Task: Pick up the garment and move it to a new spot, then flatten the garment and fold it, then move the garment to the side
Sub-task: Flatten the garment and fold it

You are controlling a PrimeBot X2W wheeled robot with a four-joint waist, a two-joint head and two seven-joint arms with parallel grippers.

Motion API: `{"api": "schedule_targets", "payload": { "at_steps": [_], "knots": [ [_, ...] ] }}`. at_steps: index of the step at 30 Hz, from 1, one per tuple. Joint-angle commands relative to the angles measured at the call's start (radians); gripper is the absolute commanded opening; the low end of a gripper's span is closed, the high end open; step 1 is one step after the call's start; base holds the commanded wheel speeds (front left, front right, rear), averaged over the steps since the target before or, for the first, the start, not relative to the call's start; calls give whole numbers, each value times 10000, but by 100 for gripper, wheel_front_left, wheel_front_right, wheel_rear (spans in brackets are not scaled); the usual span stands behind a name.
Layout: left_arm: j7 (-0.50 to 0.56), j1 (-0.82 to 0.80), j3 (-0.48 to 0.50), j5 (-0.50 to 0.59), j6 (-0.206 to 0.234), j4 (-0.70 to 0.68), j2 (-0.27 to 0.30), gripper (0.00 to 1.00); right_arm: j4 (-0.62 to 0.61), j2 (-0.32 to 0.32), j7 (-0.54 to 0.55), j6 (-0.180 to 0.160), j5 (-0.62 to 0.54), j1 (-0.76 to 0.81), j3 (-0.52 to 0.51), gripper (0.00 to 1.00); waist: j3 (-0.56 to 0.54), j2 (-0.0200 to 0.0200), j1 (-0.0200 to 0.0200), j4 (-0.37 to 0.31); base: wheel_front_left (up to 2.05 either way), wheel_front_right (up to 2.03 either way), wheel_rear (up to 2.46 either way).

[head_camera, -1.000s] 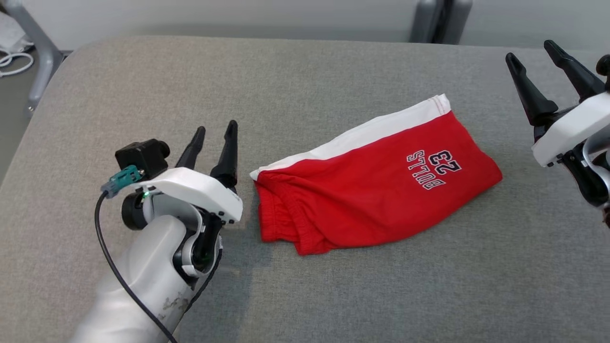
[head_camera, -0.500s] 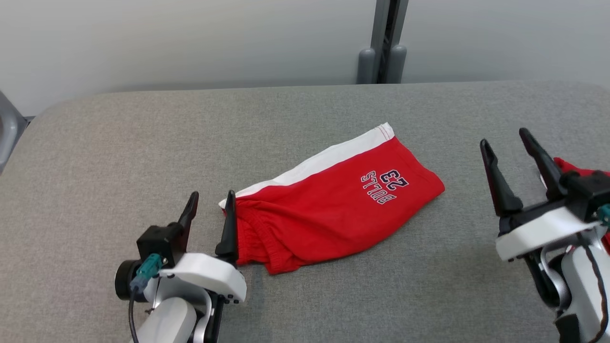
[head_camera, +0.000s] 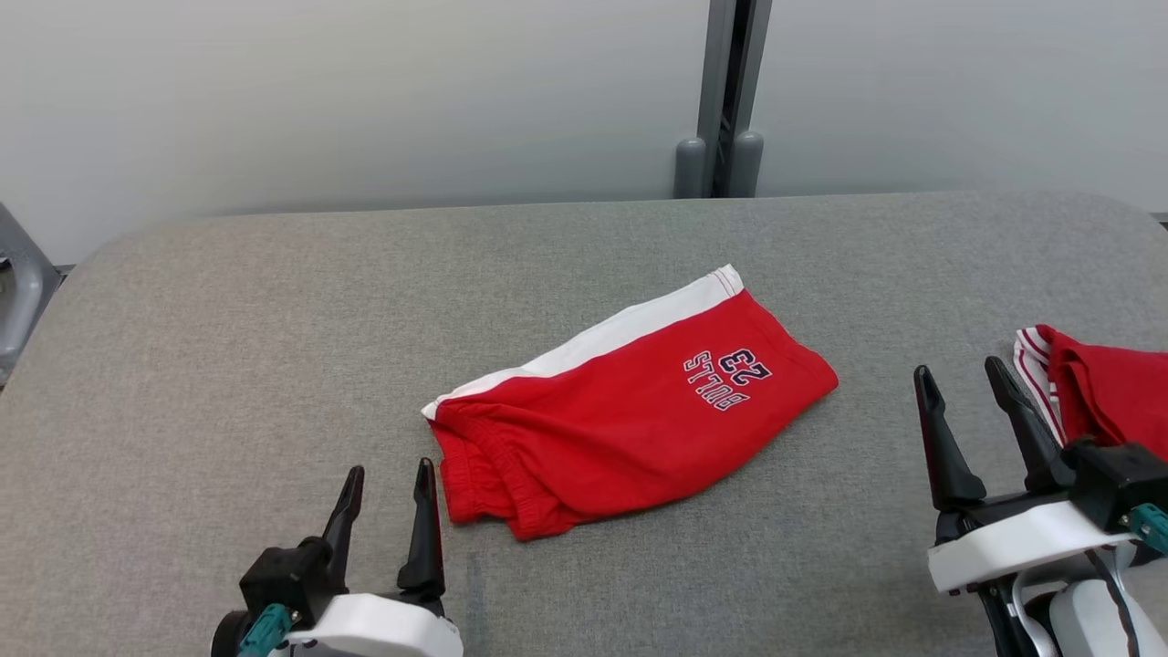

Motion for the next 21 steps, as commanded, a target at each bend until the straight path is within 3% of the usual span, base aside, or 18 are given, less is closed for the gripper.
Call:
{"api": "schedule_targets", "payload": {
  "at_steps": [1,8,21],
  "knots": [
    [-40,212,213,138,-141,-170,-37,100,-68,54,-10,-7,-109,173,-75,100,-53,0,0,92,0,0,0],
    [-40,684,461,495,-493,-466,-137,100,-23,143,-7,-7,-214,419,-214,100,-144,0,0,362,0,0,0],
    [-40,802,218,327,-402,-577,-143,100,281,149,-7,-7,-214,520,-221,100,-233,0,0,495,0,0,0]
  ]
}}
